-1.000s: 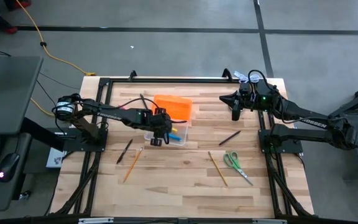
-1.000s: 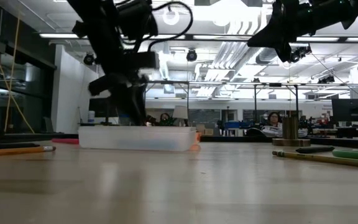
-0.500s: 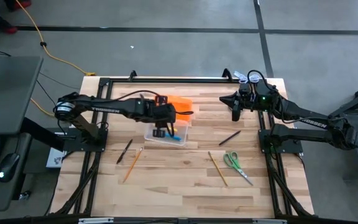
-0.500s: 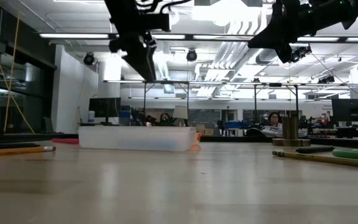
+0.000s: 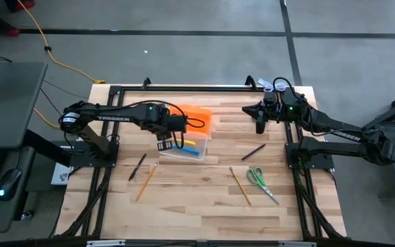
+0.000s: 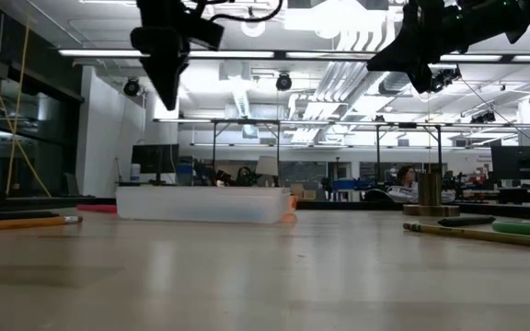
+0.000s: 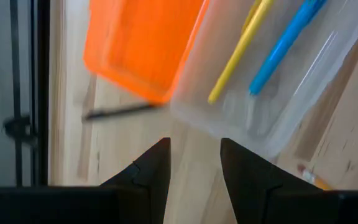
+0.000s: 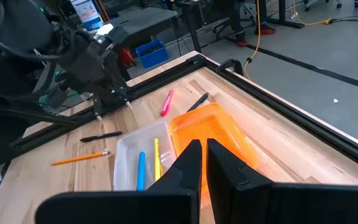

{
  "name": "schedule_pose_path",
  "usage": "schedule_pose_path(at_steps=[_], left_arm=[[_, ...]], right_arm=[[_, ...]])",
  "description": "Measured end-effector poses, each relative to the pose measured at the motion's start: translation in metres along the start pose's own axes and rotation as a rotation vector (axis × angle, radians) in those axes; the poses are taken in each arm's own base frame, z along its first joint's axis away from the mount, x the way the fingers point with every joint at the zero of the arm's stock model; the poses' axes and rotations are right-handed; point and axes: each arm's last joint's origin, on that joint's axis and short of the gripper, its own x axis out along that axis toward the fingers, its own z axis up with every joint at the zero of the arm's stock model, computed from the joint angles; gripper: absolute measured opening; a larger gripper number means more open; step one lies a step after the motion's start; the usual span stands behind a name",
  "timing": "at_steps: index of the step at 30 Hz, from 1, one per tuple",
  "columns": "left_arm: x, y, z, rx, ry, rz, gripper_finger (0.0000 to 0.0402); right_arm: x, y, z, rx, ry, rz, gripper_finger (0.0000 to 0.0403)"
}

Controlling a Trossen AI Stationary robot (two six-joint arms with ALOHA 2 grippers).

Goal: Pick & place school supplies into a supply box
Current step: Put the green scissors into the orange supply box

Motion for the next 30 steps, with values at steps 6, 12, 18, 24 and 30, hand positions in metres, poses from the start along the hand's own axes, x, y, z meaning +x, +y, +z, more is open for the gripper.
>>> schedule_pose_path(at_steps=[6,12,18,24,30], left_arm=[[-0.003,0.002,-0.009,-0.088,0.061,0.011,0.0170],[-0.018,0.009,-0.018,-0.152,0.001,0.006,0.0170],[-0.041,0.020,-0.033,-0.196,-0.085,-0.011,0.0170],[-0.062,0.031,-0.053,-0.246,-0.165,-0.011,0.0170],[-0.080,0.041,-0.075,-0.296,-0.232,-0.028,0.0170]], right_arm=[[0.000,0.000,0.000,0.000,0.000,0.000,0.0000],[0.000,0.000,0.000,0.000,0.000,0.000,0.0000],[0.000,0.000,0.000,0.000,0.000,0.000,0.0000],[0.000,0.000,0.000,0.000,0.000,0.000,0.0000],[0.000,0.000,0.000,0.000,0.000,0.000,0.0000]])
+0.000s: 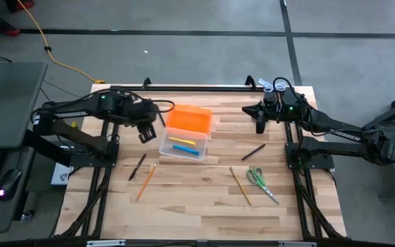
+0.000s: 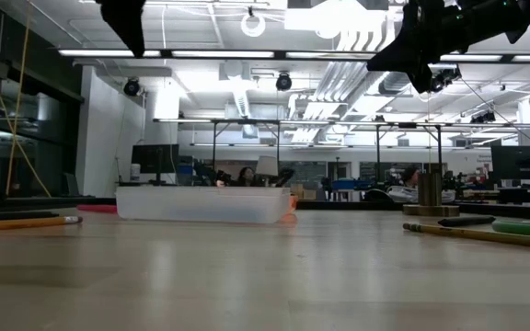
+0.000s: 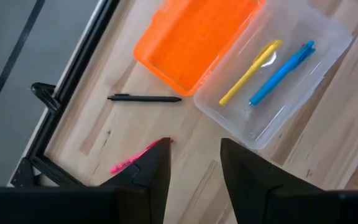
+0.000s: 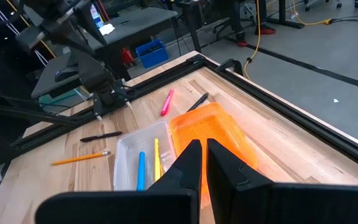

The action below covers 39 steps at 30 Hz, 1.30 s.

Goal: Pick & place school supplies into a supply box
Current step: Put the green scissors into the orange supply box

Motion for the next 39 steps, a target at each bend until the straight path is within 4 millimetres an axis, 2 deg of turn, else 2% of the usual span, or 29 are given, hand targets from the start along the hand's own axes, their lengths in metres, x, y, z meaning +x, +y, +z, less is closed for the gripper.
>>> schedule_pose_path(at_steps=[7,16,22,29,39], left_arm=[[-0.002,0.005,-0.033,-0.057,-0.065,-0.015,0.0170],[0.013,0.002,-0.074,-0.130,-0.138,-0.089,0.0170],[0.027,0.001,-0.098,-0.165,-0.151,-0.107,0.0170],[0.045,-0.003,-0.116,-0.219,-0.206,-0.151,0.0170],[0.078,-0.014,-0.129,-0.250,-0.253,-0.190,0.0170]], right_arm=[[0.000,0.000,0.000,0.000,0.000,0.000,0.0000],[0.000,0.000,0.000,0.009,0.000,0.003,0.0000],[0.000,0.002,-0.001,0.027,0.021,0.069,0.0000],[0.000,0.007,-0.001,0.015,0.035,0.141,0.0000],[0.002,0.030,-0.010,-0.036,0.079,0.218,0.0000]])
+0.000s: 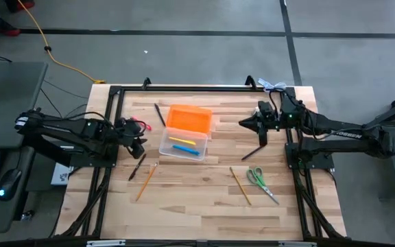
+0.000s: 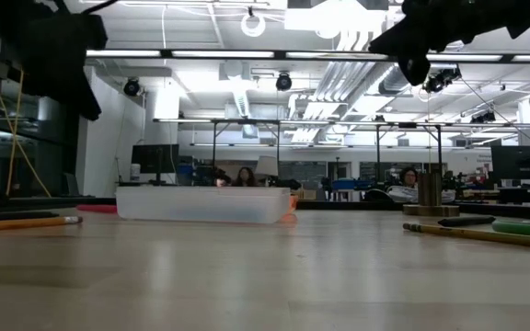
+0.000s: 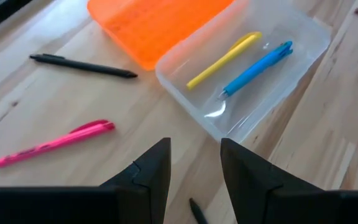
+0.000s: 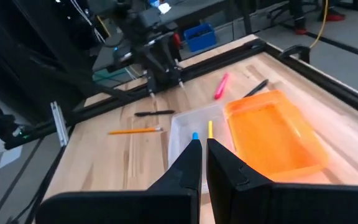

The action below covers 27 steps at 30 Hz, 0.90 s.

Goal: Pick & place school supplies into a supply box
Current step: Put the green scissors into the orange supply box

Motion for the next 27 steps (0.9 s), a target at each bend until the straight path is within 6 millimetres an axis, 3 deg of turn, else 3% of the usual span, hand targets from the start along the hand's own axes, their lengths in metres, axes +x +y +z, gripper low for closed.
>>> schedule_pose_path(at_steps=[9,27], left_arm=[[0.022,-0.001,-0.015,-0.033,-0.060,-0.033,0.0170],[0.022,0.017,-0.035,-0.098,-0.184,-0.060,0.0170]], right_arm=[[0.003,0.016,-0.012,0.004,0.078,-0.025,0.0000],[-0.011,0.046,-0.007,0.094,0.251,-0.057,0.0000]])
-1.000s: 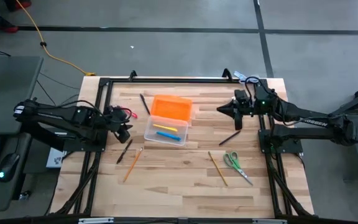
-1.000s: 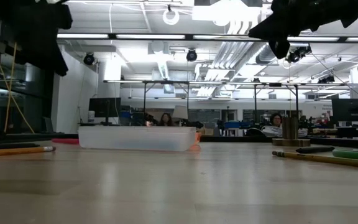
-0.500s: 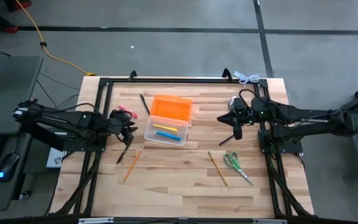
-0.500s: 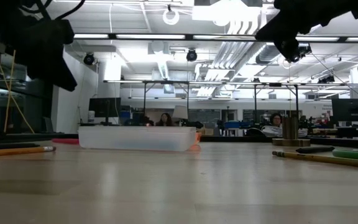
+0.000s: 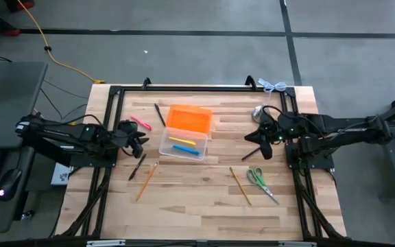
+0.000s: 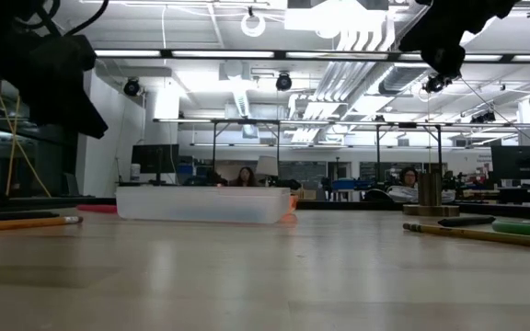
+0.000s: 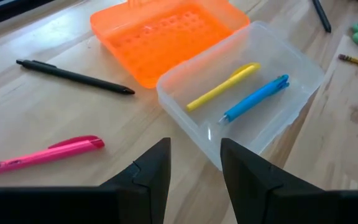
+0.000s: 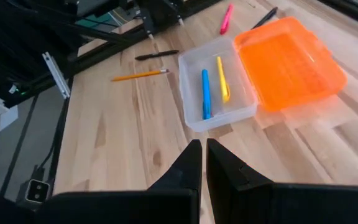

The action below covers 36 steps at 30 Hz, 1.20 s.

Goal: Pick & place school supplies into a supply box
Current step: Put the green scissors into the orange supply box

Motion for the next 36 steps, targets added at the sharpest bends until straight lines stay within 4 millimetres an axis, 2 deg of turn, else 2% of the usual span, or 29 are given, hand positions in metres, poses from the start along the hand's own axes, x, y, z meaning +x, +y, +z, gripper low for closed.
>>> schedule_pose_path(at_steps=[4,14,23,36], left_arm=[[-0.002,0.004,-0.004,-0.021,-0.020,-0.015,0.0170],[-0.001,0.012,-0.015,-0.020,-0.043,-0.027,0.0170],[0.000,0.015,-0.019,-0.019,-0.041,-0.024,0.0170],[0.000,0.017,-0.021,-0.002,-0.024,-0.002,0.0170]], right_arm=[[-0.001,0.005,-0.003,0.035,0.023,0.021,0.0000],[0.007,0.017,-0.022,0.176,0.218,0.049,0.0000],[0.021,0.034,-0.042,0.337,0.473,0.123,0.0000],[0.032,0.057,-0.069,0.569,0.691,0.046,0.0000]])
